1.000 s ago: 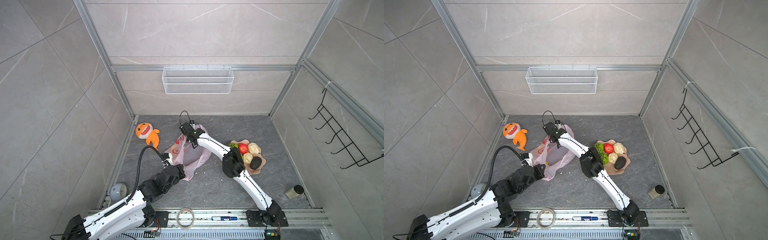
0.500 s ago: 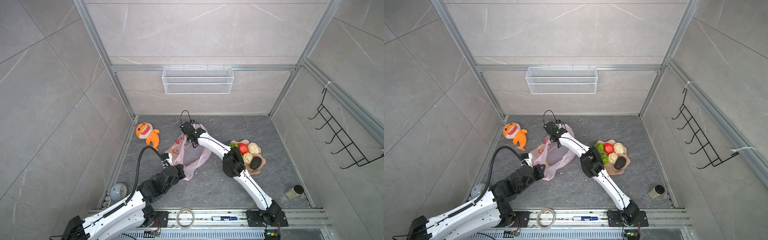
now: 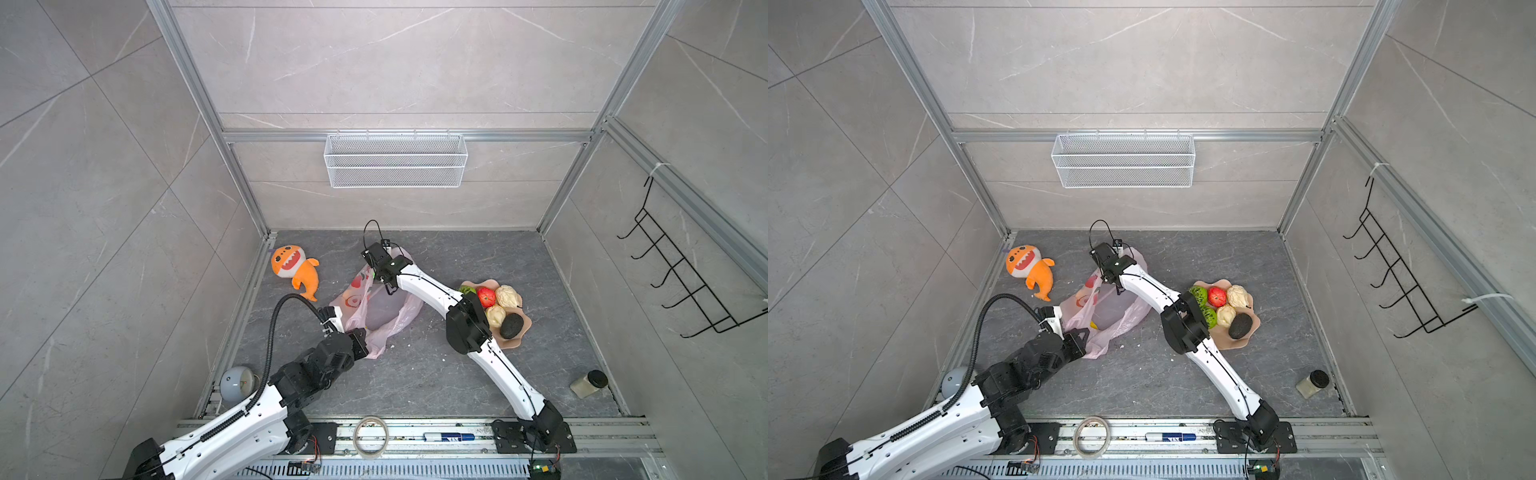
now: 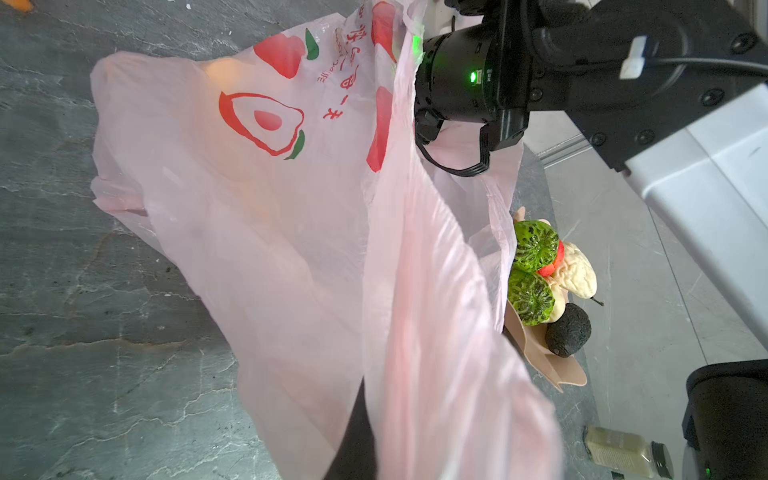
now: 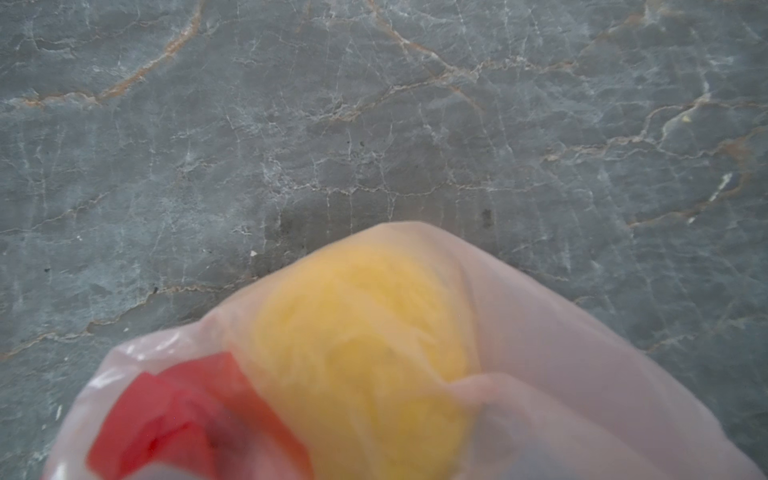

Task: Take the fake fruits out of the plastic bag
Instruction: 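Push the right gripper down into the bag toward the yellow fruit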

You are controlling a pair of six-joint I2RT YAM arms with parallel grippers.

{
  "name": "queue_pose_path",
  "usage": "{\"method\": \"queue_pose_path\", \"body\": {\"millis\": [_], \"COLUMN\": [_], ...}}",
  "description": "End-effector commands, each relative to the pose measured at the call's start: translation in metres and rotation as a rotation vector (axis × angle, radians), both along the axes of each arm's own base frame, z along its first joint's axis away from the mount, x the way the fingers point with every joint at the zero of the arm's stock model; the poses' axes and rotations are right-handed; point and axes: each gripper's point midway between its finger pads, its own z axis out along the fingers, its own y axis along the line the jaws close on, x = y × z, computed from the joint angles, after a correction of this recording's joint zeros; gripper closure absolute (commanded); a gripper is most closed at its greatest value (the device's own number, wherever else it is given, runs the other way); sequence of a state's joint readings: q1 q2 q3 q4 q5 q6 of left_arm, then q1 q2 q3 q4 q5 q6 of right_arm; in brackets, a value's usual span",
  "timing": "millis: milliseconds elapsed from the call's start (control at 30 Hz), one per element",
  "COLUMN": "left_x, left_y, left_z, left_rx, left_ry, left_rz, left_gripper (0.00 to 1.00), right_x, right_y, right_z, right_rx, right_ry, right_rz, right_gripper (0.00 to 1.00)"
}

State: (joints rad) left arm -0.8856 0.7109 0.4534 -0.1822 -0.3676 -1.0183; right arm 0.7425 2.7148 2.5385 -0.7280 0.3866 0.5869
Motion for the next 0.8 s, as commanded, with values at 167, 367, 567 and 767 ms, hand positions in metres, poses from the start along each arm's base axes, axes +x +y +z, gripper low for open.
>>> {"method": "queue_pose_path", "body": {"millis": [167, 367, 567, 767], "left_x": [-0.002, -0.002, 0.000, 0.005], "left_y": [0.003, 0.003, 0.002, -0.001], "left_z": [-0.002, -0.001, 0.001, 0.002], "left_rx": [0.011, 0.011, 0.024, 0.036], "left_ry": [0.010, 0.006, 0.000, -0.014], "left_rz": [0.004, 0.004, 0.002, 0.005], "left_gripper": [1.00, 1.00, 1.00, 1.00], "right_x": [0.014, 0.010, -0.002, -0.020], "right_y": [-0.015, -0.015, -0.012, -0.004], "right_z": [-0.004, 0.003, 0.015, 0.035], "right_rx": [-0.002, 0.000, -0.013, -0.034], "right_ry": [-0.007, -0.007, -0.011, -0.033], "right_rz": [-0.018, 0.001, 0.051, 0.102], "right_gripper": [0.29, 0.40, 0.51, 0.52]}}
